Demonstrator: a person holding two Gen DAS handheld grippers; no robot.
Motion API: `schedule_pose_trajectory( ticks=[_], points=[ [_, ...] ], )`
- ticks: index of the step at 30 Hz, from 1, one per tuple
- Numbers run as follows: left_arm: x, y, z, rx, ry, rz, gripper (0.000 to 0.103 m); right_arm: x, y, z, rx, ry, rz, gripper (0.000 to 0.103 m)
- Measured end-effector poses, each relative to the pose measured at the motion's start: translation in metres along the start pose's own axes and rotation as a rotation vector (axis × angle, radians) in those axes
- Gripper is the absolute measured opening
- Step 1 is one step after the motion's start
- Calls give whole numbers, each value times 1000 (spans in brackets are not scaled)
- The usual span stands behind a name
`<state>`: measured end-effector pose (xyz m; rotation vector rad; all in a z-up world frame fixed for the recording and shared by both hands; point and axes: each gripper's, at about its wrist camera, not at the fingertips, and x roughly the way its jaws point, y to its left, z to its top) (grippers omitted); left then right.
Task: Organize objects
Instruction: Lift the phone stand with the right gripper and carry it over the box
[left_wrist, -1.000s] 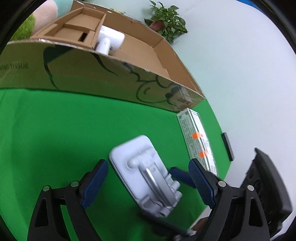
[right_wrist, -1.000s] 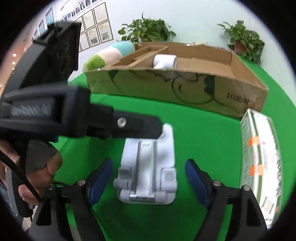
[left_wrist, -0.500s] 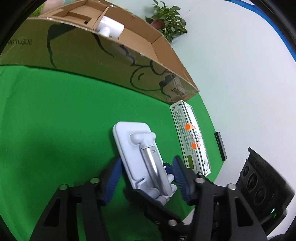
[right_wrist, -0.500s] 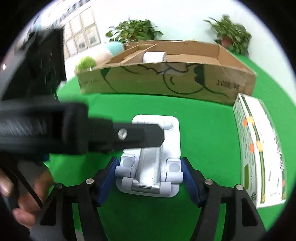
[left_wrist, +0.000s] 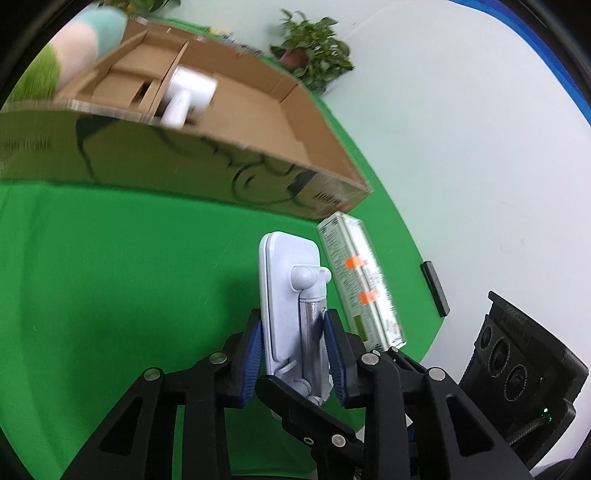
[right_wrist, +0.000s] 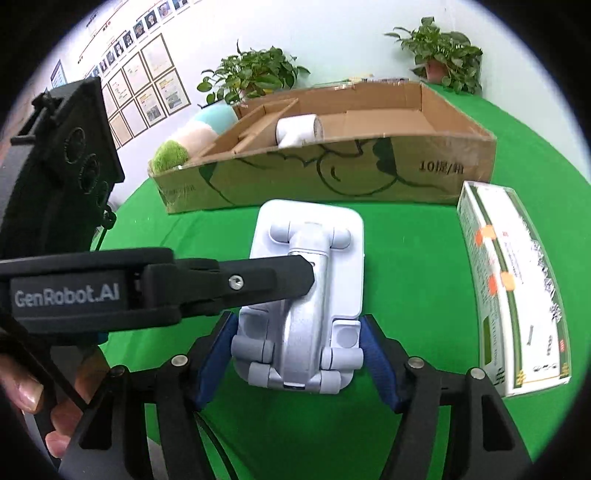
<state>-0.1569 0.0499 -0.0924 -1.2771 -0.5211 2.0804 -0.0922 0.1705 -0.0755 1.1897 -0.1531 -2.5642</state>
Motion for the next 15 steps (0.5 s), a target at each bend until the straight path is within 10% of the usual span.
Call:
schedule_pose_trajectory(
  ticks=[15],
  points=[
    [-53,-56,50,126,-143,-22,29,-34,23,65,-83,-174,-42,66]
  ],
)
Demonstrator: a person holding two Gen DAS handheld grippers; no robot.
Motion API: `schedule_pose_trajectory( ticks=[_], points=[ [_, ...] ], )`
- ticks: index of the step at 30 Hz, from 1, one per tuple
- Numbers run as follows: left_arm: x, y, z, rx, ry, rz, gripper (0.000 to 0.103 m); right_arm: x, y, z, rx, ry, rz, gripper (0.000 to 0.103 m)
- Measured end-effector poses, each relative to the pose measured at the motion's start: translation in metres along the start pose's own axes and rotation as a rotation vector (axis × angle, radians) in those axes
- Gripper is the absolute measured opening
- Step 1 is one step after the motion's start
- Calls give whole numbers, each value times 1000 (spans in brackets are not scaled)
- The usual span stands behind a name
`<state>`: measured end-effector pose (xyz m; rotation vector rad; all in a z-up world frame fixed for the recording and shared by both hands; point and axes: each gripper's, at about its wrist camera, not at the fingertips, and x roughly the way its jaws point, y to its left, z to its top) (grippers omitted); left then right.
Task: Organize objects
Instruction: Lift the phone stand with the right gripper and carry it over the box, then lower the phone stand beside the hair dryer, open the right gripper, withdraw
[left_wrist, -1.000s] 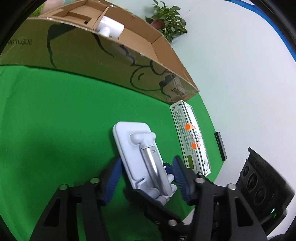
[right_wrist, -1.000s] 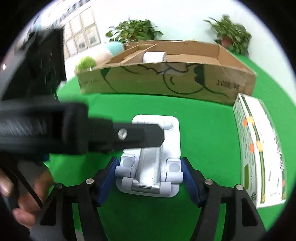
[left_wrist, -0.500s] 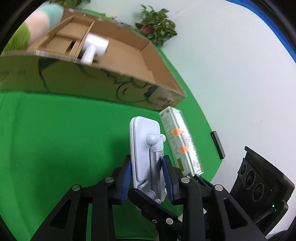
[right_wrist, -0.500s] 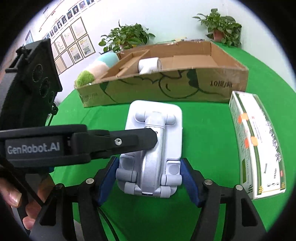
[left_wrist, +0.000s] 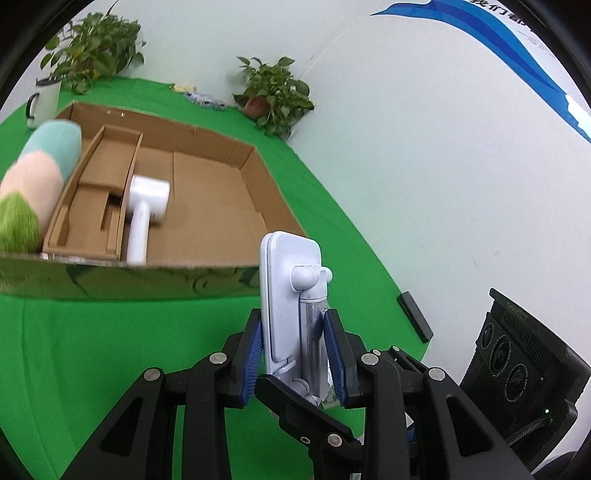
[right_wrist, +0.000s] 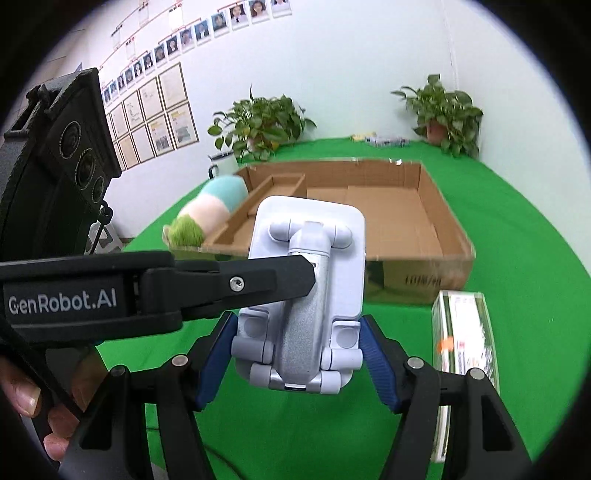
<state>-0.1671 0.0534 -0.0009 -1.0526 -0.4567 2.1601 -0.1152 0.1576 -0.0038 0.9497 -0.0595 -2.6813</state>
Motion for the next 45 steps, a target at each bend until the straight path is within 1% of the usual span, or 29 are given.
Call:
schedule_pose_trajectory(
  ticks=[6,9,15,19,25,29,32,37,45],
  points=[
    [1,-3,19,9,-13,4,29,0,1,10,-7,-22,-3,66],
    [5,-2,33,8,-17,11,29,4,0,16,-6,-25,-1,66],
    [3,-13,79,54,-37,23,29,11,-4,56,-21,-49,-2,66],
    [13,-7,103,52,-16,43,29,24,-8,77,-15,-50,8,66],
    [41,13,126,30,46,76,29,59,-22,89,16,15,37,66],
    [61,28,132,9,80,96,29,76,-30,93,24,55,50,66],
    [78,40,130,-8,113,126,29,92,-37,92,45,96,72,66],
    [106,67,119,-49,170,170,29,120,-45,79,62,174,113,66],
    [137,94,116,-106,252,206,29,153,-58,71,123,293,163,66]
  ],
)
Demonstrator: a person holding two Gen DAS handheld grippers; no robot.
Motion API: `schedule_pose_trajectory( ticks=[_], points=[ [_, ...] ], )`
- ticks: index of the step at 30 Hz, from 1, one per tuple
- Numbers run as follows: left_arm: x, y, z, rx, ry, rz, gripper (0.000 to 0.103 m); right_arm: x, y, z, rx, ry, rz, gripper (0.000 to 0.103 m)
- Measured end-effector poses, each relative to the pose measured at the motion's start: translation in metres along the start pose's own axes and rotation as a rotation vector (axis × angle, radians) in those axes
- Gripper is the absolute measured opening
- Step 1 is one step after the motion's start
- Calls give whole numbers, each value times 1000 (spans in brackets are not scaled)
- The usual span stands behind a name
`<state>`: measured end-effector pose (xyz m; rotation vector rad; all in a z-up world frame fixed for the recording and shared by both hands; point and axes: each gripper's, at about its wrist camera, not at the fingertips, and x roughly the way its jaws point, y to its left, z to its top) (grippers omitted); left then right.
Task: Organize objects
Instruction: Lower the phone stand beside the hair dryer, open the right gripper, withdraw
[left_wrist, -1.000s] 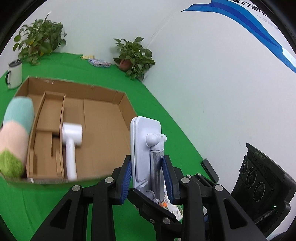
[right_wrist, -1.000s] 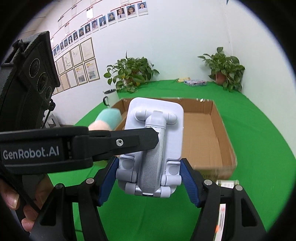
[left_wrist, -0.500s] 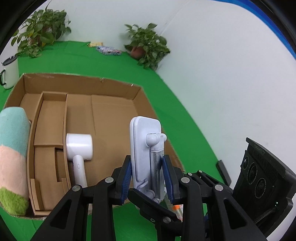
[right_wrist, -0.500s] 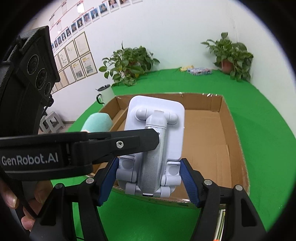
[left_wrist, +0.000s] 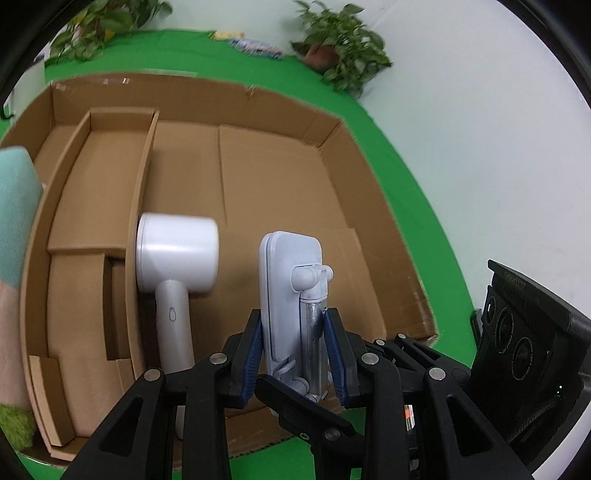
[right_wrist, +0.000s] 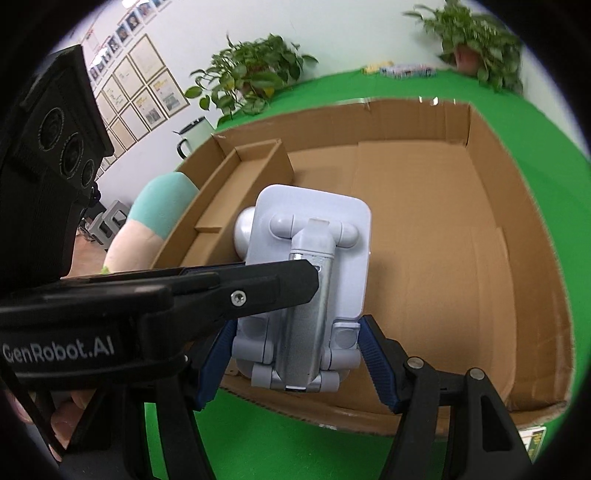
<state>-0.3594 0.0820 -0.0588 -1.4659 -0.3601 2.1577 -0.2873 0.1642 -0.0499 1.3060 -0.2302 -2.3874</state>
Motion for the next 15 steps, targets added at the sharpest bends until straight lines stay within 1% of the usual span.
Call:
schedule_pose_trajectory(
  ticks=[3,7,9,10,12,13,15],
  points=[
    [8,9,-2,-31,25,-8,30,8,-5,-2,22,42,5,66],
    [15,20,-2,-77,44,-20,31,15,-6,-1,19,93,-15,66],
    [15,20,-2,-79,48,-22,29,19,-7,0,23,117,-22,66],
    [13,20,-2,-69,43,-19,29,21,-7,0,25,126,-29,66],
    [1,19,-3,-46,10,-11,28,22,-7,0,32,139,-38,66],
    [-7,18,-2,-32,-10,-19,29,22,-8,0,37,147,-47,66],
    [-26,17,-6,0,-53,5,29,22,-9,-1,46,151,-68,65]
  ],
)
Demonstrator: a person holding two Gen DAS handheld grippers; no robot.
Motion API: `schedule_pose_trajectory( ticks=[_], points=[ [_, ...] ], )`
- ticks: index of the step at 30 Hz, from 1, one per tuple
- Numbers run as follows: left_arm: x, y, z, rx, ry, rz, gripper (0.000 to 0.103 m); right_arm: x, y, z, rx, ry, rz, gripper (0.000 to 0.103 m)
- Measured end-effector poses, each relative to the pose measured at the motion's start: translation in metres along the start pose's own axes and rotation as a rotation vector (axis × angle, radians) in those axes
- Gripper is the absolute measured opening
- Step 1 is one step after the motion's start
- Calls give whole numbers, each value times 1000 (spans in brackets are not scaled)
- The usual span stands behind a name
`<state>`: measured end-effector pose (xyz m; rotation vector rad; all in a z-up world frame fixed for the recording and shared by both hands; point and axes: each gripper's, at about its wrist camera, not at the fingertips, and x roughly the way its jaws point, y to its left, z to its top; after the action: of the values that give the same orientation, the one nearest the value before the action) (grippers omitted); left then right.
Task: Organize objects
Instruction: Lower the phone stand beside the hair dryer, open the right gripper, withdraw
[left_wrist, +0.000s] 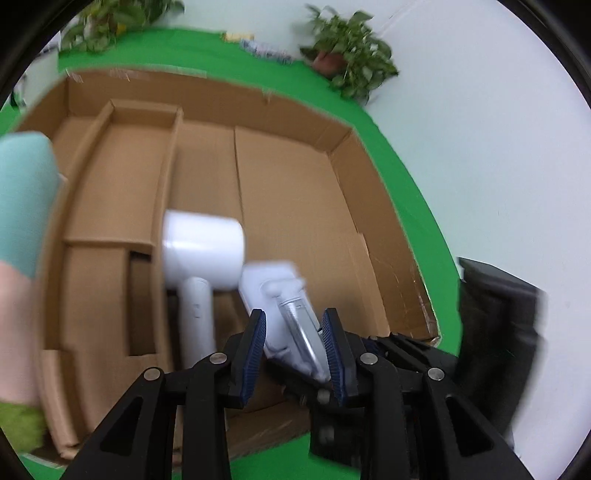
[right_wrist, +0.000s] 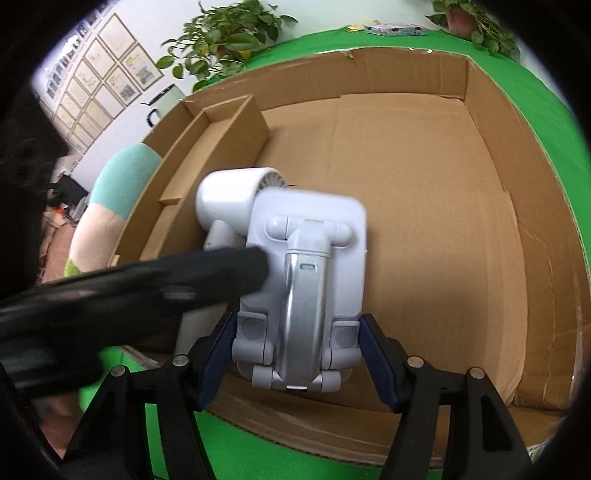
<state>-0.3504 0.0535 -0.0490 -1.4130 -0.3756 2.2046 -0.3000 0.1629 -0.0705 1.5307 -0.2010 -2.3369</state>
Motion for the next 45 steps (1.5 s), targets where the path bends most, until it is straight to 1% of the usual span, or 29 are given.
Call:
schedule_pose_trajectory(
  ticks=[3,5,7,8,10,12,13,15,18,23,25,27,28,29,31,34,35,38,40,42,43,44,45],
  points=[
    [-28,5,-8,40,-50,33,31,3,1,1,-2,11,-31,65],
    [-44,13,-17,50,-88,99,31,5,2,-1,-5,17,-40,67],
    [-52,25,-24,37,-102,135,31,3,2,-2,1,16,-26,68],
    [-50,31,-27,28,-97,156,31,2,2,-2,2,12,-21,68],
    [-43,37,-32,22,-73,174,31,3,3,0,4,2,-18,68],
    [-31,41,-34,-5,-44,161,31,5,5,2,8,13,-29,68],
    [-27,41,-36,-17,-38,171,31,5,7,2,7,22,-20,68],
    [-26,40,-37,-3,-54,196,31,4,11,5,-2,25,21,68],
    [-22,37,-37,-26,-47,186,31,0,14,3,-17,6,25,68],
    [-18,35,-42,-12,-44,211,31,-19,8,-11,-44,-67,6,68],
    [-19,34,-42,3,-43,224,32,-31,10,-18,-73,-112,-22,70],
    [-21,33,-43,39,-43,251,33,-46,14,-26,-103,-175,-61,81],
    [-22,32,-44,69,-42,273,34,-55,17,-31,-121,-218,-85,82],
    [-24,34,-44,79,-39,277,36,-63,21,-36,-140,-257,-110,82],
    [-26,38,-44,81,-35,293,43,-77,27,-47,-170,-325,-146,84],
    [-27,37,-45,77,-38,304,42,-89,28,-62,-161,-381,-155,84],
    [-27,36,-45,75,-43,304,41,-91,28,-67,-153,-389,-151,84],
    [-35,28,-48,72,-79,273,41,-92,31,-81,-142,-410,-166,85],
    [-48,18,-54,79,-119,246,43,-94,33,-89,-137,-419,-182,87],
    [-66,-1,-62,106,-181,207,48,-97,34,-93,-128,-435,-202,92],
    [-76,-9,-66,126,-208,201,55,-99,34,-94,-125,-445,-208,93],
    [-86,-18,-72,150,-240,204,64,-102,34,-96,-122,-456,-210,95],
    [-95,-27,-78,174,-277,214,69,-104,34,-98,-119,-465,-212,97]
  ],
)
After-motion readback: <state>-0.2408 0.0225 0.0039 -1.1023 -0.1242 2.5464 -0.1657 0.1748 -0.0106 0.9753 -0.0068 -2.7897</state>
